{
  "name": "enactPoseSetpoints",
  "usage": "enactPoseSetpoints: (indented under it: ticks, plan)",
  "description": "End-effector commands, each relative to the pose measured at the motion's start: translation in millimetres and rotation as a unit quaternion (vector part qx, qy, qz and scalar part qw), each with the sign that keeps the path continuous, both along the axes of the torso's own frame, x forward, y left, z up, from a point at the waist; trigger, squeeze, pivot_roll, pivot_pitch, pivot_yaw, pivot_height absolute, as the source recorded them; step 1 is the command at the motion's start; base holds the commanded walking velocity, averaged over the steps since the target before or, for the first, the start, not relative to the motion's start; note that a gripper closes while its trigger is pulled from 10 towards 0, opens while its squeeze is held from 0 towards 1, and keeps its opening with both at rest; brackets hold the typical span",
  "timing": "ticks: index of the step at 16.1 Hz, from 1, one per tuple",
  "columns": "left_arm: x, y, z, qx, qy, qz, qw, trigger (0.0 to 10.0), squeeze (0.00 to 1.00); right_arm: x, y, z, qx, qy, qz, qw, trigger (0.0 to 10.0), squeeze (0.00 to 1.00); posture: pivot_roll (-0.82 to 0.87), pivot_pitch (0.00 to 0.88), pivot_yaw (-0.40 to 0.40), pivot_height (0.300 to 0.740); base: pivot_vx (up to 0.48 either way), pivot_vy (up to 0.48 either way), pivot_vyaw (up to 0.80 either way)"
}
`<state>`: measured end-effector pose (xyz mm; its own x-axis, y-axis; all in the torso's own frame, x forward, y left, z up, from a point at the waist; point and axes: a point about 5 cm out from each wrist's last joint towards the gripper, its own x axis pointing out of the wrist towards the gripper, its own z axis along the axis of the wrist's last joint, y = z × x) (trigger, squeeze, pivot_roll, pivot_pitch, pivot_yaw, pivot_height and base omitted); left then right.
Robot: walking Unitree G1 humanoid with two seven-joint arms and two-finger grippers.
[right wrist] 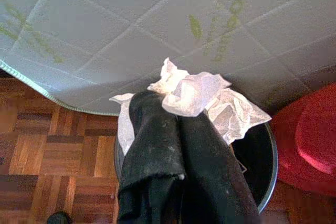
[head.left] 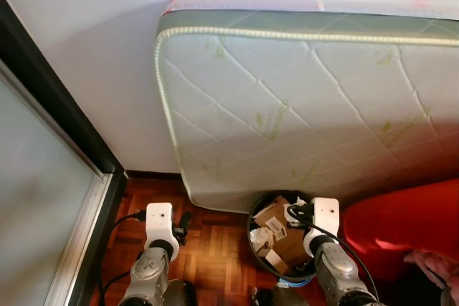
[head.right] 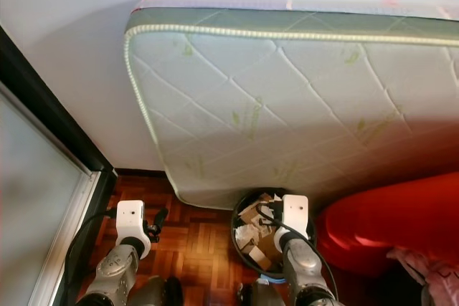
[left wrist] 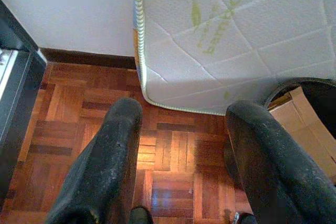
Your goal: Clean up the room
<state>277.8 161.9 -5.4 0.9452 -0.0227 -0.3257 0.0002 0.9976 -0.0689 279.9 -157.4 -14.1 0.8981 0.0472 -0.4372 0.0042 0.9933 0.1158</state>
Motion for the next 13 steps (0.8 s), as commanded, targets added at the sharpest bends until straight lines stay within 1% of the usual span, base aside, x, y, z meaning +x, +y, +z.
enactPoseSetpoints:
  ticks: [1,2,10,13]
  plan:
    - [-5.8,0.6,-6.1,-0.002,0.015,-0.001,1.0,10.0,0.0,-6.7,-3.3,-5.6,-0.006,0.011,0.001,1.0,10.0,0.0,-0.06,0.204,-0.036,0.648,0.0,0.0,0.0]
    - [-5.5,0.8,-6.0,-0.001,0.016,-0.001,1.0,10.0,0.0,-6.4,-3.6,-4.7,-0.004,0.004,0.0,1.0,10.0,0.0,-0.06,0.207,-0.037,0.648,0.0,0.0,0.0]
    - [-2.9,2.7,-4.5,0.001,0.018,-0.004,1.0,10.0,0.0,-7.3,1.2,-6.8,-0.003,0.017,0.013,1.0,10.0,0.0,-0.06,0.211,-0.039,0.648,0.0,0.0,0.0]
    - [-2.7,2.8,-4.6,0.002,0.019,-0.005,1.0,10.0,0.0,-8.5,4.0,-8.3,-0.001,0.022,0.021,1.0,10.0,0.0,-0.06,0.211,-0.041,0.648,0.271,0.0,0.0]
